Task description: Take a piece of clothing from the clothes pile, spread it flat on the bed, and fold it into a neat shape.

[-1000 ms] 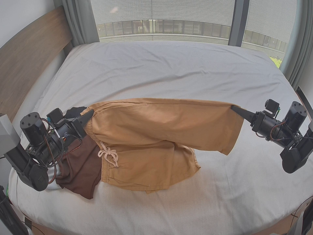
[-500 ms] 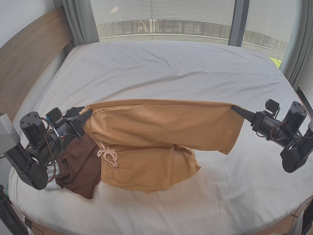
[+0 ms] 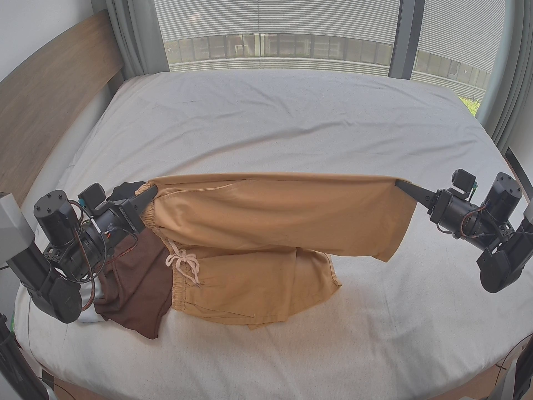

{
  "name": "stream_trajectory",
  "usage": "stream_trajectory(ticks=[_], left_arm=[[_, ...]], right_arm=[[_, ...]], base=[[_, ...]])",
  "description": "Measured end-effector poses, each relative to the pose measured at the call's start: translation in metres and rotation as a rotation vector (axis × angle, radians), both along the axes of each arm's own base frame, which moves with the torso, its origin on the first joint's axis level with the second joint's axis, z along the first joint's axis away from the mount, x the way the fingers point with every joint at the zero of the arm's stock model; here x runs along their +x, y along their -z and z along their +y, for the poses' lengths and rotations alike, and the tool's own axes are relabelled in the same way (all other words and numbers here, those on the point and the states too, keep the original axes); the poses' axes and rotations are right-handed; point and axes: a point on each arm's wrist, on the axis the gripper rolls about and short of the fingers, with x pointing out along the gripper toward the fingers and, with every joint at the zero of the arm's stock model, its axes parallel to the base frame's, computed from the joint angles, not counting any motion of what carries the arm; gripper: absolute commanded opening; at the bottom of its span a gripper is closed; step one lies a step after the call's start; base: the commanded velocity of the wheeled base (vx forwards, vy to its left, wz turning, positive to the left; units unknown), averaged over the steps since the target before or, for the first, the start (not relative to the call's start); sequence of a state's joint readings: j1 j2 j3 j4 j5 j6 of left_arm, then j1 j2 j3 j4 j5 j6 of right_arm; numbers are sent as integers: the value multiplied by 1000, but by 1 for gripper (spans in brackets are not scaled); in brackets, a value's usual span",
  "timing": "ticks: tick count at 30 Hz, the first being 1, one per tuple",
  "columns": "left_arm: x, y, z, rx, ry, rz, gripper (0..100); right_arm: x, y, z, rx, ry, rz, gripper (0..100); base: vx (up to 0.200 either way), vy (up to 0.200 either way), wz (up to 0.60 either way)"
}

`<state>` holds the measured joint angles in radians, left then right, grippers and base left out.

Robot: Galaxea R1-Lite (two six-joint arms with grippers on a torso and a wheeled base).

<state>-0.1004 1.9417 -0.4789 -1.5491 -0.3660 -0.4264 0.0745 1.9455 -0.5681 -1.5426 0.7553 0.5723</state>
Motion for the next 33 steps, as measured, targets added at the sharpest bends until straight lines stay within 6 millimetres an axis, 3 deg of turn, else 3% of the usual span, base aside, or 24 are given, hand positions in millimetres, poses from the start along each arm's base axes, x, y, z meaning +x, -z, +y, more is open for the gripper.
stream_trajectory(ticks=[14,24,33], left_arm=[[2,-5,-1,-7,-10,-19,0],[18,-12,-3,-24,-51,-66,0],[41,1,-6,-30,-95,-60,0]], right_arm=[[6,-1,8,0,-16,-18,0],[41,3,11,6,-4,-40,0],[70,10,11,16,72,-12,0]], base=[[0,0,0],[0,0,0],[0,0,0]])
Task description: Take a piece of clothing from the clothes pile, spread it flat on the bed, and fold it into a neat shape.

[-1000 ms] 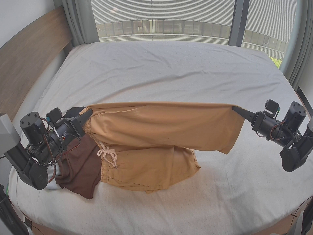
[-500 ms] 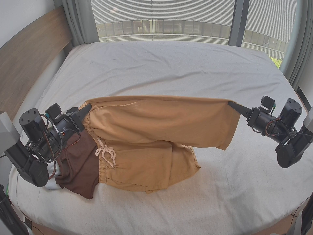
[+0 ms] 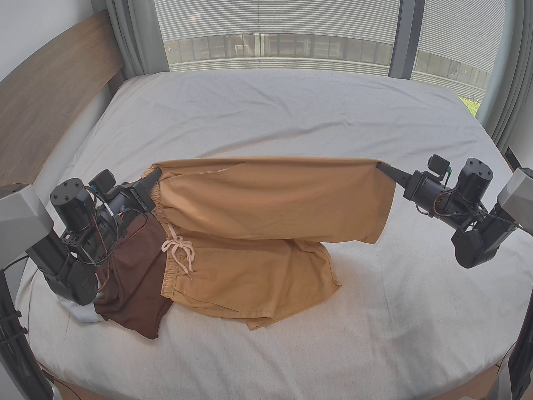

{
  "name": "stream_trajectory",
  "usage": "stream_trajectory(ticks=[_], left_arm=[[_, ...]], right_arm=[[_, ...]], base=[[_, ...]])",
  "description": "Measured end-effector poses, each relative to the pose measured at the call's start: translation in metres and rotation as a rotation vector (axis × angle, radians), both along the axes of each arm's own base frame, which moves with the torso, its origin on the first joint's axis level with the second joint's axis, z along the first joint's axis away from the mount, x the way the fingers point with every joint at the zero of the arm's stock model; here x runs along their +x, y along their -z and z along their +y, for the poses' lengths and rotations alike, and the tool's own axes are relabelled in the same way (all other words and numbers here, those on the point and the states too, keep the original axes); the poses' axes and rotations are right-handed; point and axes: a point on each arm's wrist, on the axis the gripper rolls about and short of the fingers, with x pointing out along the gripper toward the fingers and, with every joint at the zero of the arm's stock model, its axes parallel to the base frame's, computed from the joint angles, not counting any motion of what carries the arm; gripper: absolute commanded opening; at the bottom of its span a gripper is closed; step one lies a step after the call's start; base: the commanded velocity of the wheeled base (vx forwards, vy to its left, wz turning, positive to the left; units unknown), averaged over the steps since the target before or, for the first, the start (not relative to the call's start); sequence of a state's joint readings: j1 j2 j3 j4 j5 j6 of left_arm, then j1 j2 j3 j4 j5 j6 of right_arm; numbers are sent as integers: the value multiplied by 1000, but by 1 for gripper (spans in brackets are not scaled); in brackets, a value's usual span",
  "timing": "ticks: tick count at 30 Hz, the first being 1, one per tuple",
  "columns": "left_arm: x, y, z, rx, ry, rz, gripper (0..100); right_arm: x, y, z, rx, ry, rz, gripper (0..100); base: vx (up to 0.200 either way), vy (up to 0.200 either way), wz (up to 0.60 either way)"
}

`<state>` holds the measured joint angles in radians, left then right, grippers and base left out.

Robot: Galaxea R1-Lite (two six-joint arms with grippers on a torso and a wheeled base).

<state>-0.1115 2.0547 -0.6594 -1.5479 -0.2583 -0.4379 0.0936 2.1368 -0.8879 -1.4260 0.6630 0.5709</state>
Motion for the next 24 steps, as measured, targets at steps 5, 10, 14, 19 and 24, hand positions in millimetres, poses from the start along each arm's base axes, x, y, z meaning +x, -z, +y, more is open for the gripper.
stream_trajectory(ticks=[5,10,14,19,24], left_arm=[[5,7,-1,-1,0,16,0],[10,11,-2,-21,-9,30,0],[18,14,-2,-30,-34,23,0],[30,17,-4,-34,-40,8,0],[42,21,-5,-39,-60,-6,0]], right_arm=[[6,7,1,3,26,24,0],[9,14,3,6,53,42,0],[12,18,4,5,51,54,0],[19,20,5,4,55,70,0],[29,20,5,5,61,65,0]], base=[[0,0,0],[0,0,0],[0,0,0],[0,0,0],[0,0,0]])
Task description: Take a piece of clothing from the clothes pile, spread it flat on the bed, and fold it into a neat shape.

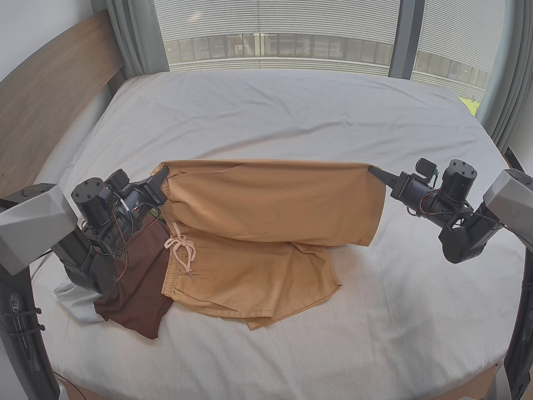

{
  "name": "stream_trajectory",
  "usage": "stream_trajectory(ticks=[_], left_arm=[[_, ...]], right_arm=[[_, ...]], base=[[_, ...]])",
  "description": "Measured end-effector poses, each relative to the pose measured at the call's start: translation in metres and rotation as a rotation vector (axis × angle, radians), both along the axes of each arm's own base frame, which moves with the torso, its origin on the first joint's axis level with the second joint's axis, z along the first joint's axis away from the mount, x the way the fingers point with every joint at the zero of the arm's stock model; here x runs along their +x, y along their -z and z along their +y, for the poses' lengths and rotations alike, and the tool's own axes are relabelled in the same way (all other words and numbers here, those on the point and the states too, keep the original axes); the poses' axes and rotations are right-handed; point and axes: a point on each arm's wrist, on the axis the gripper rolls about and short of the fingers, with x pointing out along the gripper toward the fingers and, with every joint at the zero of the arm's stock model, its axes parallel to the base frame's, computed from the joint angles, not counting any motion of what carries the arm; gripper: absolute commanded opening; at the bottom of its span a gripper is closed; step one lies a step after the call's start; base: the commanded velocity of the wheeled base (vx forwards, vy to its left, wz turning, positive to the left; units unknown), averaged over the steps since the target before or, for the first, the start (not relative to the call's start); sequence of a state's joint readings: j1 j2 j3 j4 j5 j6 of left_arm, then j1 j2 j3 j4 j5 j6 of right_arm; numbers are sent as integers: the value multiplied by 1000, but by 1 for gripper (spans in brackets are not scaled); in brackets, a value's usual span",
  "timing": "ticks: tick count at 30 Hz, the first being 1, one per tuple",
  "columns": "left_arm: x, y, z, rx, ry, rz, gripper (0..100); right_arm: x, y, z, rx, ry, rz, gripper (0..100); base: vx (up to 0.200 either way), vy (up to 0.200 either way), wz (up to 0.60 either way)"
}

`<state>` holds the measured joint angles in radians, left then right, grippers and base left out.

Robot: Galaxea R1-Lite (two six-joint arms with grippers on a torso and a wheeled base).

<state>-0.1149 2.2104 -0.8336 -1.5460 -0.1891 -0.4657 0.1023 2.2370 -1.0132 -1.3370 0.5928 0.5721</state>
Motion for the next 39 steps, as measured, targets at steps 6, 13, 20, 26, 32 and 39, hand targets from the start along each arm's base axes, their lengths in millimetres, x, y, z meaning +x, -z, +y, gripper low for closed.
stream_trajectory(ticks=[6,13,20,26,32,39], left_arm=[[15,7,-1,-5,-19,-13,0],[32,12,-2,-13,-42,-43,0],[51,17,-3,-22,-68,-72,0],[63,26,-4,-21,-72,-61,0],[76,30,-5,-28,-105,-65,0],[85,39,-4,-28,-115,-49,0]], right_arm=[[16,1,1,5,24,-17,0],[36,10,3,12,50,-42,0],[53,21,8,15,55,-52,0],[67,28,10,18,71,-59,0],[80,28,11,22,87,-69,0],[90,34,12,22,93,-70,0]], base=[[0,0,0],[0,0,0],[0,0,0],[0,0,0],[0,0,0],[0,0,0]])
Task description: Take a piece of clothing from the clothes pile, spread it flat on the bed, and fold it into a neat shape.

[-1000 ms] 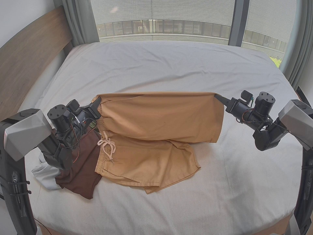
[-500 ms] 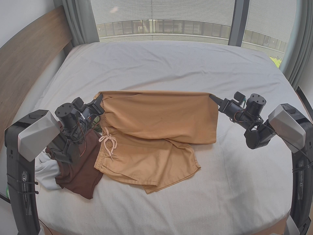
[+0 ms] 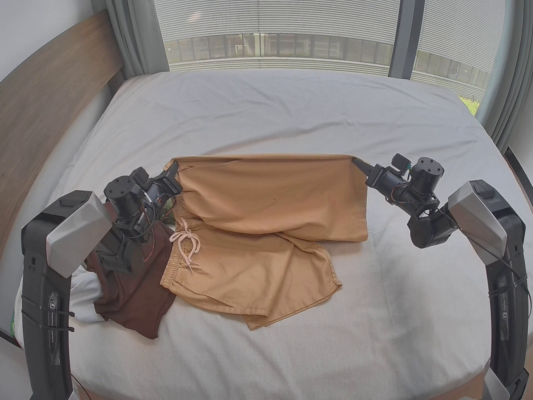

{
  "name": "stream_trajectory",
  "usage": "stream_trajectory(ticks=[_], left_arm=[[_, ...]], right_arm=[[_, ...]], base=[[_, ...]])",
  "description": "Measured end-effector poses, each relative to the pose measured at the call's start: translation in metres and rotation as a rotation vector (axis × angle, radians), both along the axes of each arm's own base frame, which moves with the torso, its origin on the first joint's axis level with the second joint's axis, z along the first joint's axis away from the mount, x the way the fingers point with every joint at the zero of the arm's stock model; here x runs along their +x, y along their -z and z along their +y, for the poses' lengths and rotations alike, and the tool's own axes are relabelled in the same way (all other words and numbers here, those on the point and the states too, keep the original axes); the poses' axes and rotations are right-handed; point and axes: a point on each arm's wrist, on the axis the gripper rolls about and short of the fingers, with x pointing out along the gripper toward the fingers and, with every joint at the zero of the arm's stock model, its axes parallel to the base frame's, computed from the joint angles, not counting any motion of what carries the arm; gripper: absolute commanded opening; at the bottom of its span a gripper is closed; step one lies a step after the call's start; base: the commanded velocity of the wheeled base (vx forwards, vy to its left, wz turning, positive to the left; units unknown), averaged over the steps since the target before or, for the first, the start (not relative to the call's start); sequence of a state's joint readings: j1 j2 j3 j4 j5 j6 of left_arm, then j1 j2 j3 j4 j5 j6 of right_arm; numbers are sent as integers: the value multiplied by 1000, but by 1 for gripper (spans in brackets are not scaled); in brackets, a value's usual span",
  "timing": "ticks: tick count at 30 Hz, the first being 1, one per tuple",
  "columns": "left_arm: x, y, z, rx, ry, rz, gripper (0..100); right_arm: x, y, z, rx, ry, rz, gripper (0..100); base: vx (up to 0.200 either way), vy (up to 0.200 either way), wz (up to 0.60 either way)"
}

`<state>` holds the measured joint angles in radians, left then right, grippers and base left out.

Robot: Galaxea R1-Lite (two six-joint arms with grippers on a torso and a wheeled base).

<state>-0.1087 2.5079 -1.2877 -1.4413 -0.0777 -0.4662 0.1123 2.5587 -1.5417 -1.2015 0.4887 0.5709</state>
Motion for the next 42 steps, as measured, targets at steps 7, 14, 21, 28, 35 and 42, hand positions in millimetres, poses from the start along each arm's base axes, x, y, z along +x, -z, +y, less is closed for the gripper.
stream_trajectory(ticks=[7,14,21,28,35,42], left_arm=[[11,7,0,0,-6,4,0],[17,12,0,1,-9,15,0],[23,16,0,1,-11,21,0],[29,18,3,3,-14,32,0],[32,18,5,2,-22,42,100],[37,8,3,-44,-79,31,100]], right_arm=[[9,3,1,-1,0,2,0],[17,4,2,-2,1,4,0],[26,5,3,-3,2,10,0],[32,5,3,-4,5,7,0],[37,3,1,-1,23,-9,100],[40,-3,3,7,49,-37,100]], base=[[0,0,0],[0,0,0],[0,0,0],[0,0,0],[0,0,0],[0,0,0]])
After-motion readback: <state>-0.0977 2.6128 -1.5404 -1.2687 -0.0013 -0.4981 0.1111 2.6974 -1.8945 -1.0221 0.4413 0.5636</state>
